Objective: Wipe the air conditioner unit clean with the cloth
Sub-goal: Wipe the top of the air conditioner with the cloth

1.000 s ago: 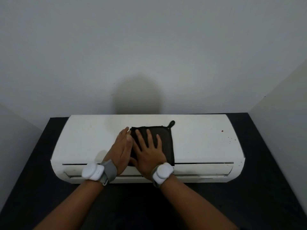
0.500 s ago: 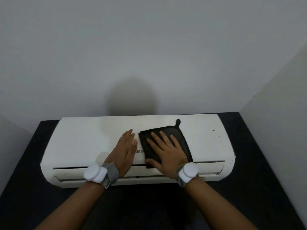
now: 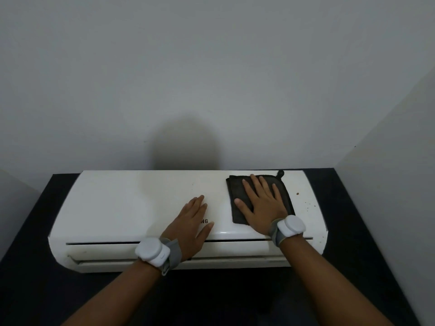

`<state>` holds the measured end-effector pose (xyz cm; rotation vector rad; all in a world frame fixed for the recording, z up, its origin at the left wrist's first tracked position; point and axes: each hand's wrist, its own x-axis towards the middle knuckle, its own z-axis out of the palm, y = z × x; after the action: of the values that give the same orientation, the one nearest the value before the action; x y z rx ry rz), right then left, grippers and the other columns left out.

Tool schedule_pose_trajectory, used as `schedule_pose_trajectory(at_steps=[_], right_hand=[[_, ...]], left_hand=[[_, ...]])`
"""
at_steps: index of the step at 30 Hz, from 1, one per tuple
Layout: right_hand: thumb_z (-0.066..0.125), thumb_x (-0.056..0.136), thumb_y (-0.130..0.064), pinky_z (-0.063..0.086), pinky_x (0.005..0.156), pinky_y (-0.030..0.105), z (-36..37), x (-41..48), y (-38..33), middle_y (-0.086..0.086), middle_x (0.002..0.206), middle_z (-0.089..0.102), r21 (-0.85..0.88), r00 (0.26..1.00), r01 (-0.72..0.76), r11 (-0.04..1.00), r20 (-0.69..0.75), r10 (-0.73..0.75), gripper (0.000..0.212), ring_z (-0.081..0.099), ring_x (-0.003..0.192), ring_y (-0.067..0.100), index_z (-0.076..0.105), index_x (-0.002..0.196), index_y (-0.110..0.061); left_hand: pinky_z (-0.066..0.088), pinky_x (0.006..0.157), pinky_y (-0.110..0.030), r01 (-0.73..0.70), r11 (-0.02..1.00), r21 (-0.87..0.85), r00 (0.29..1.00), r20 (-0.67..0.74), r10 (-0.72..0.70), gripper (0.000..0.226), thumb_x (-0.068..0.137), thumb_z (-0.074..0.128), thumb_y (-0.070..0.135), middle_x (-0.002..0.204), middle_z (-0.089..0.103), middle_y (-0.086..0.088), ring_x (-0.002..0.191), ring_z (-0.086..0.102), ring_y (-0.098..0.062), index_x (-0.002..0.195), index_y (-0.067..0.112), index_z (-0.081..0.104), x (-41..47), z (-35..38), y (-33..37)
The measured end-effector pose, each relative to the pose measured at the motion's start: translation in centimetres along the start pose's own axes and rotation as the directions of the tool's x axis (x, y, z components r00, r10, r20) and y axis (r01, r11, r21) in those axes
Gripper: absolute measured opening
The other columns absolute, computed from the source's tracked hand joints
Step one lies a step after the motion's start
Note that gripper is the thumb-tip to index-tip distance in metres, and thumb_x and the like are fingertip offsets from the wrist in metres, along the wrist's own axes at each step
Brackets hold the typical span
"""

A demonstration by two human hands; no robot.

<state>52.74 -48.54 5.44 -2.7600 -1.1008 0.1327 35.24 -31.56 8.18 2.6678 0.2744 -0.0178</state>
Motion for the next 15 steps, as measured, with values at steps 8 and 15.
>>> schedule_pose_trajectory(at_steps=[8,15], right_hand=[[-0.005,0.078,-0.082,-0.006,0.116,0.044,0.3,5.1,4.2,-0.010,0.159,0.015,-0.002,0.995,-0.095,0.996,0.022,0.095,0.085,0.005,0.146,0.018,0.019,0.148,-0.040],[-0.003,0.078,-0.080,0.000,0.117,0.047,-0.6,5.9,8.3,-0.008,0.158,0.018,-0.013,0.981,-0.182,0.983,0.059,0.182,0.081,0.007,0.146,0.023,0.018,0.147,-0.042]], left_hand=[[-0.007,0.112,-0.022,-0.024,0.993,0.115,0.999,0.049,0.019,0.061,0.098,0.029,0.042,0.158,0.000,-0.006,0.146,-0.001,-0.019,0.147,0.009,0.016,0.9,1.0,0.1],[-0.005,0.113,-0.025,-0.024,0.979,0.204,0.993,0.122,-0.001,0.063,0.098,0.025,0.044,0.158,-0.005,-0.006,0.145,-0.005,-0.020,0.148,0.010,0.009,1.2,0.9,0.0]])
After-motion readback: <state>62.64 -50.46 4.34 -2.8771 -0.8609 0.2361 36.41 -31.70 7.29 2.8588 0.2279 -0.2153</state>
